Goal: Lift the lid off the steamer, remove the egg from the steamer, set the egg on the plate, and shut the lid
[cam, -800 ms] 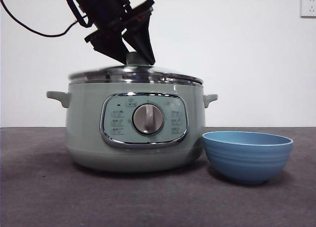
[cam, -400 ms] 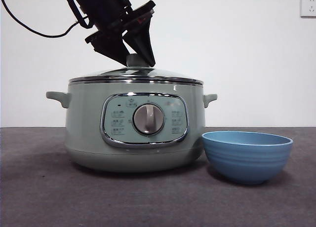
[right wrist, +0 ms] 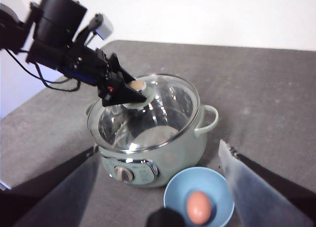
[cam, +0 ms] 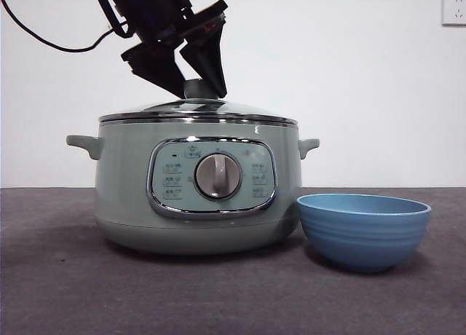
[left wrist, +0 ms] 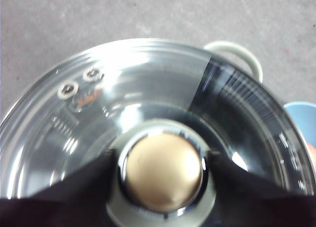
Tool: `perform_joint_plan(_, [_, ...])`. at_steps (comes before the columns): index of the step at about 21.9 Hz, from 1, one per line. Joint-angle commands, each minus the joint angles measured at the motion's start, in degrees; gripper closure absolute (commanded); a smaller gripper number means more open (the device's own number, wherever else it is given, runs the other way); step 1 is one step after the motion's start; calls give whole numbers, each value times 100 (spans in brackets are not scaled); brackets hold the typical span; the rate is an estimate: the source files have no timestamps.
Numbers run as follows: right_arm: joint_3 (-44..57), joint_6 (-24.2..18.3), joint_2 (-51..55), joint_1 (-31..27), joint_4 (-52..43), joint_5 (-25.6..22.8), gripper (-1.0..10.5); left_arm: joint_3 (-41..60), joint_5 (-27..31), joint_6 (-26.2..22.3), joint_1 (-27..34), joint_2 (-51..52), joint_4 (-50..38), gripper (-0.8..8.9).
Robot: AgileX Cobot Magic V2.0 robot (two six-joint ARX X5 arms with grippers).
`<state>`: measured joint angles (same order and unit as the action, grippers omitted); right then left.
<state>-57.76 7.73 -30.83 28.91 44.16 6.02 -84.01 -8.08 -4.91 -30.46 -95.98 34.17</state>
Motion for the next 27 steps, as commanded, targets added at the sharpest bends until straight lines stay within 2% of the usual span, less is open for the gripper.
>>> perform_joint_plan(1, [-33, 33, 9, 13, 46, 7, 535, 24, 20, 61, -17, 39, 96, 377])
perform_joint_plan(9, [-33, 15, 9, 13, 201, 9, 535, 24, 0, 66, -22, 684, 179, 377])
perform_joint_plan(14, [-33, -28, 7, 13, 417, 59, 536, 24, -315, 85, -26, 1526, 874, 377])
perform_joint_plan(18, [-33, -28, -9, 13, 695, 483, 536, 24, -522, 238, -31, 2273, 1558, 377])
perform_joint_plan(24, [-33, -26, -118, 13, 1237, 1182, 537, 24, -1462, 492, -31, 3263, 2704, 377])
perform_joint_plan(27, [-33, -26, -195, 13, 1504, 1366, 538, 24, -1622, 490, -31, 3609, 3123, 377])
